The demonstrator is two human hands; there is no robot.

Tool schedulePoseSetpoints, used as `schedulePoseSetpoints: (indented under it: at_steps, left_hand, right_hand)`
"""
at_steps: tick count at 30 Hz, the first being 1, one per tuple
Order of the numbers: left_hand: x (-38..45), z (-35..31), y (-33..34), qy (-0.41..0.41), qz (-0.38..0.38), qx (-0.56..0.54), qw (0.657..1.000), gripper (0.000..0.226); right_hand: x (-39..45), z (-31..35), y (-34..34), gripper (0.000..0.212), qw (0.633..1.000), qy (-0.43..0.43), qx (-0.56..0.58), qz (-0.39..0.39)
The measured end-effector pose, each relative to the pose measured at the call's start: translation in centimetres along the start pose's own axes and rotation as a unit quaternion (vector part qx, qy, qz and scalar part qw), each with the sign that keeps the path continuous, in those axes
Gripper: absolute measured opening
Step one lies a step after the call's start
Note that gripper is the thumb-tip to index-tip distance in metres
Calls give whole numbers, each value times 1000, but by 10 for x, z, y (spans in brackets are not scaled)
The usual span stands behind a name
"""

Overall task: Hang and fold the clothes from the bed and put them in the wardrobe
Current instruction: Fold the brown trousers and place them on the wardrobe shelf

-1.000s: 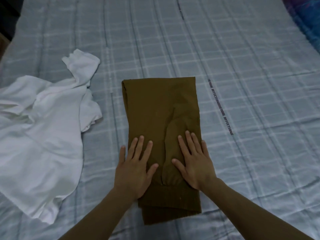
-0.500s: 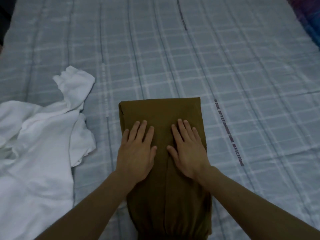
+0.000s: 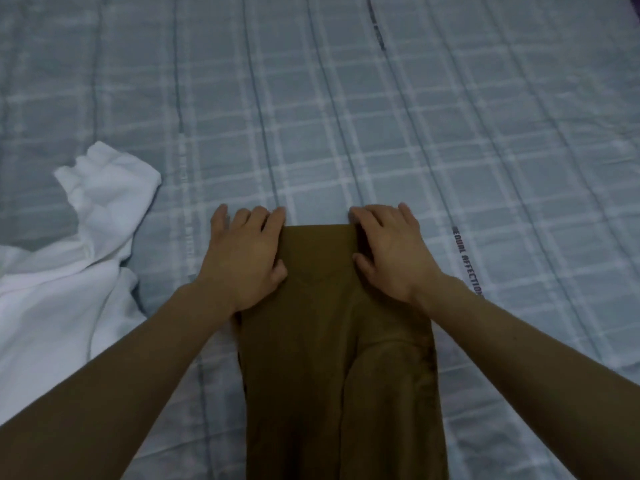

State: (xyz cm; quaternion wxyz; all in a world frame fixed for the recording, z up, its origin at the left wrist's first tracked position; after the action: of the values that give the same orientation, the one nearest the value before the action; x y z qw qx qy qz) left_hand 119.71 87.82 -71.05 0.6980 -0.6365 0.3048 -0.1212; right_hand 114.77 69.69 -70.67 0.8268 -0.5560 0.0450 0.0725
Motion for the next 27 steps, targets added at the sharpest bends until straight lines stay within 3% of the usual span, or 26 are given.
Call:
schedulePoseSetpoints:
  at_steps: [4, 7, 18, 23, 27]
  left_hand:
    - [3, -7, -12, 28, -18, 6, 999, 32]
    - [-10, -11, -23, 40, -86, -21, 995, 13]
    - [-118, -34, -79, 81, -197, -45, 976, 13]
    - [-195, -63, -75, 108, -182, -60, 975, 20]
    - [-253, -84, -49, 123, -146, -73, 979, 45]
  right_hand:
    - [7, 2, -12, 37, 1000, 1, -12, 28]
    - [-2, 5, -18, 18, 999, 0, -6, 42]
    - [-103, 49, -64, 15, 994, -98, 10, -54]
    - [-178, 78, -62, 23, 990, -138, 4, -26]
    - [-243, 93, -51, 17, 987, -154, 14, -41]
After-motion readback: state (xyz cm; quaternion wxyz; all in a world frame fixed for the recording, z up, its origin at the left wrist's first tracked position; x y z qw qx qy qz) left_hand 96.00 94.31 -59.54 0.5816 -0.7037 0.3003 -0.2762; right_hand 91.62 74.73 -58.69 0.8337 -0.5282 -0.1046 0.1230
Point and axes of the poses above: each hand's wrist, its own x-axis towards the middle knuckle, its own y-axis out of the palm, z = x × y, the point moved 9 cm from there along x, towards the middle knuckle, and after that the axes turned 7 degrees about x, right-handed, at the moved point
